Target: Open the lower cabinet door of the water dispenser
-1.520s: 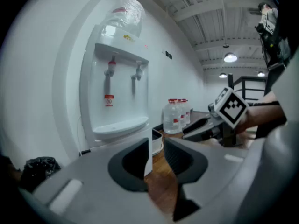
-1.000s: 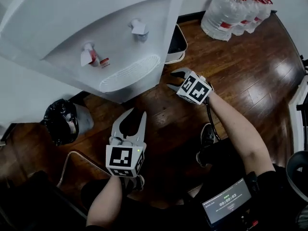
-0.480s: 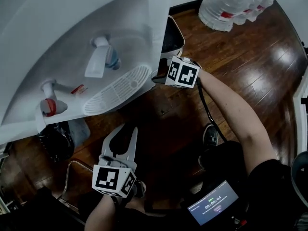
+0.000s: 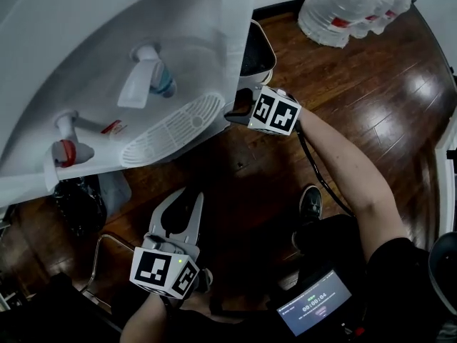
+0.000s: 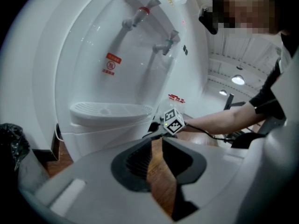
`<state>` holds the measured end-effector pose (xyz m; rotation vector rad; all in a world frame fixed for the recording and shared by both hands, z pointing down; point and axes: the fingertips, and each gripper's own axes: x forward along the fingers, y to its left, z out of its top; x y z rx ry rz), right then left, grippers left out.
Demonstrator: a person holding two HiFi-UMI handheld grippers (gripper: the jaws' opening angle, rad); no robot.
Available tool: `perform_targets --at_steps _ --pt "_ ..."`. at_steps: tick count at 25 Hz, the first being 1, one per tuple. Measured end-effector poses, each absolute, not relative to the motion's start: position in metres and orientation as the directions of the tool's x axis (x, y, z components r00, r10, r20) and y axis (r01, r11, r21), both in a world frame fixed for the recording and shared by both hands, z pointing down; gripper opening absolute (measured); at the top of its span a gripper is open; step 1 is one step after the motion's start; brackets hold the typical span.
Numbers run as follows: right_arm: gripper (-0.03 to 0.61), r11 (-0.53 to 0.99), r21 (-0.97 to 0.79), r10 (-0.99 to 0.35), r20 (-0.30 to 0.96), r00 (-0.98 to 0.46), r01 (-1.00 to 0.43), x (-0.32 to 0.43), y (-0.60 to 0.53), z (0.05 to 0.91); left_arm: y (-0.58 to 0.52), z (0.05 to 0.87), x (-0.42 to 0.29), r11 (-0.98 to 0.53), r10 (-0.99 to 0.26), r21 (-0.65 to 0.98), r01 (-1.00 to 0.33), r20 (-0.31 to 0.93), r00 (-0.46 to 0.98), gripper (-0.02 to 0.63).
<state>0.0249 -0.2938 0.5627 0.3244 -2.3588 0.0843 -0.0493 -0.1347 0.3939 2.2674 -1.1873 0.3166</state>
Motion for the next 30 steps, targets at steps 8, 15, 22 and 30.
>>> perform_targets --at_steps 8,15,22,30 --pt "0.209 0.962 0.025 -0.211 0.702 -0.681 -0.272 0.032 -0.287 0.568 -0.126 0.385 -0.043 -0.462 -0.686 0.369 -0.807 0.428 0.589 0.092" --pt "0.190 0.957 -0.007 -0.209 0.675 -0.707 -0.289 0.042 -0.238 0.569 -0.114 0.380 -0.037 -0.469 -0.682 0.381 -0.797 0.417 0.601 0.087" --pt "0.183 0.948 -0.035 -0.201 0.705 -0.681 -0.316 0.048 -0.200 0.570 -0.103 0.394 -0.054 -0.398 -0.732 0.307 -0.865 0.462 0.501 0.089" --pt "0.173 0.950 -0.056 -0.164 0.746 -0.646 -0.306 0.047 -0.137 0.572 -0.084 0.402 -0.079 -0.206 -0.792 0.390 -0.898 0.473 0.387 0.089"
